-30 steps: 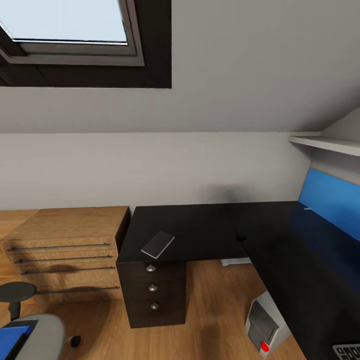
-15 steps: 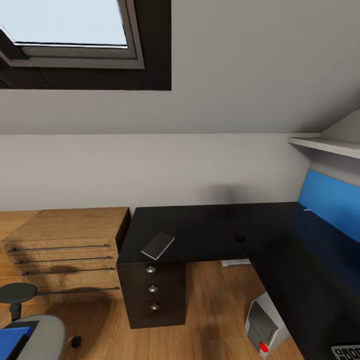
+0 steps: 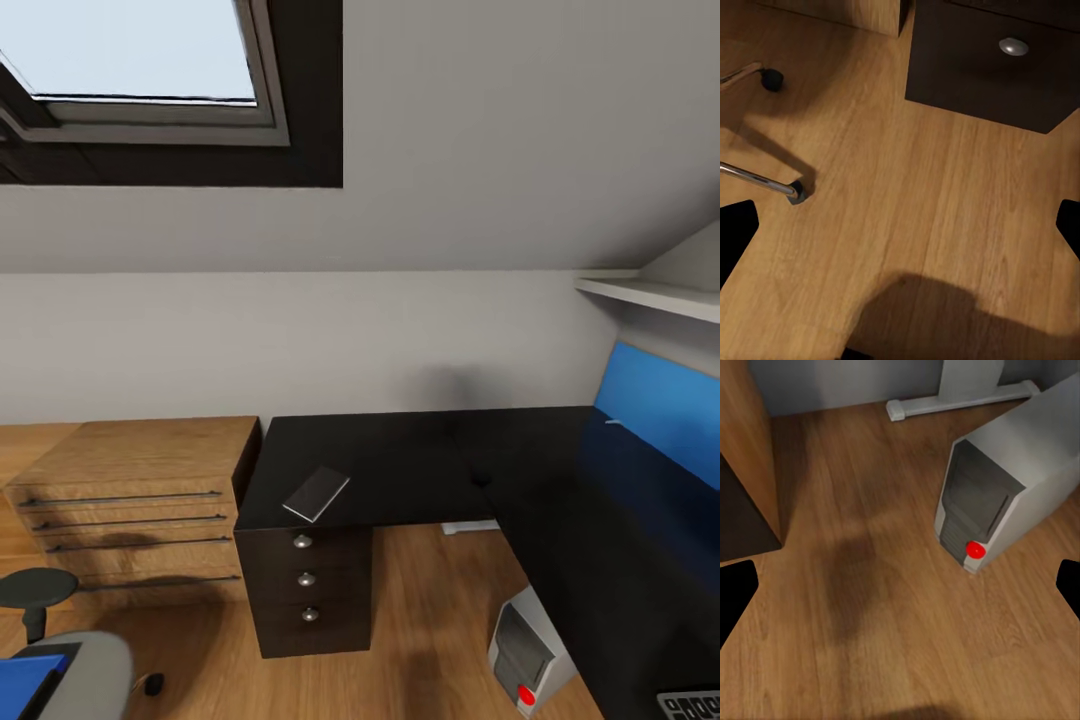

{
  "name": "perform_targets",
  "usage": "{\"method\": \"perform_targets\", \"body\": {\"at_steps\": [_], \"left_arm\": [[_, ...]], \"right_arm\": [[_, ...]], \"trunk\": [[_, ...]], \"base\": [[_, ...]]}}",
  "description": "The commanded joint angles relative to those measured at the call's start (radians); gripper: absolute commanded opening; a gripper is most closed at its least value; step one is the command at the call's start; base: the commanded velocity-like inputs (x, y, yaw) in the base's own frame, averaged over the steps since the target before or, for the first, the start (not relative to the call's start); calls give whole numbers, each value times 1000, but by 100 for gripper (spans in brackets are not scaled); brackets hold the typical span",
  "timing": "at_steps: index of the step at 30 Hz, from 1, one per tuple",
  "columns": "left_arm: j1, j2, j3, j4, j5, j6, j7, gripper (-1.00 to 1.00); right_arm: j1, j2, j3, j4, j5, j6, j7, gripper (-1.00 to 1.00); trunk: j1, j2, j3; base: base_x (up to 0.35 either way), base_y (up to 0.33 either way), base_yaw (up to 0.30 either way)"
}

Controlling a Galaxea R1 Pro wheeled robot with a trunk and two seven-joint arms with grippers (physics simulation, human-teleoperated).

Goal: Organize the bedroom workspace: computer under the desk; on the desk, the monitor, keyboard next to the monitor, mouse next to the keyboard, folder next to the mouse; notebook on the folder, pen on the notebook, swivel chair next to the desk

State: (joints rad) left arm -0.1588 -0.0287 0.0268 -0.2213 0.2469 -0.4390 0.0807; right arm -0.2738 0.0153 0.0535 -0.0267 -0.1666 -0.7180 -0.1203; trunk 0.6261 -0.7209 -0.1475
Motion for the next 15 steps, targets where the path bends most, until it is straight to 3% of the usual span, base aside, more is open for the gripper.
{"method": "perform_targets", "body": {"at_steps": [1, 15], "left_arm": [[-1, 0, 2, 0, -1, -3, 2, 100], [-1, 1, 2, 0, -1, -3, 2, 100]], "right_arm": [[-1, 0, 6, 1, -7, -3, -2, 100], [-1, 1, 6, 1, -7, -2, -2, 100]], "trunk": [[-4, 6, 2], [-57, 104, 46]], "base": [[0, 0, 0], [0, 0, 0]]}}
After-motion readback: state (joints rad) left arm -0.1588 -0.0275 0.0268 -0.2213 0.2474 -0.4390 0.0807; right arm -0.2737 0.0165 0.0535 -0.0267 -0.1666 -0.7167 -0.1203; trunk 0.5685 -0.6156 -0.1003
